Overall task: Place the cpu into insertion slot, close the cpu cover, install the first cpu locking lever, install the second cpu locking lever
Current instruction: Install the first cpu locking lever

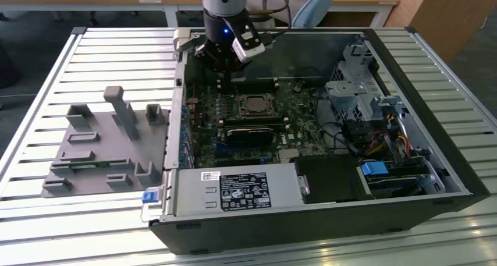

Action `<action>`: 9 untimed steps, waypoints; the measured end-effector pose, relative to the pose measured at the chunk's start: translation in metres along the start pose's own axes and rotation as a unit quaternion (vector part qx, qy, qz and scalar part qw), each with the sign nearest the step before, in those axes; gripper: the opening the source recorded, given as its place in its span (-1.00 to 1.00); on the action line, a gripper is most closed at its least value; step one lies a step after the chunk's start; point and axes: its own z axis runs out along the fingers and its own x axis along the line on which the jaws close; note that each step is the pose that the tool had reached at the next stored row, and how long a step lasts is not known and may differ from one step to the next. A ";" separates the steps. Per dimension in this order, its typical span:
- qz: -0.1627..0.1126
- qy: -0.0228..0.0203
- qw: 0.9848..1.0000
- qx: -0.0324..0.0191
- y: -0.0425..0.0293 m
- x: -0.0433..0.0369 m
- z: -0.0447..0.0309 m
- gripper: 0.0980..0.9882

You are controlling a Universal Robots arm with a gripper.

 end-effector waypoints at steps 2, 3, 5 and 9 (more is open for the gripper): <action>0.000 0.000 1.000 0.000 0.0024 0.0014 0.0008 -0.98; 0.000 0.000 1.000 0.000 0.0037 0.0020 0.0012 -0.98; 0.000 0.000 1.000 0.000 0.0061 0.0029 0.0018 -0.98; 0.000 0.000 1.000 0.000 0.0095 0.0031 0.0024 -0.98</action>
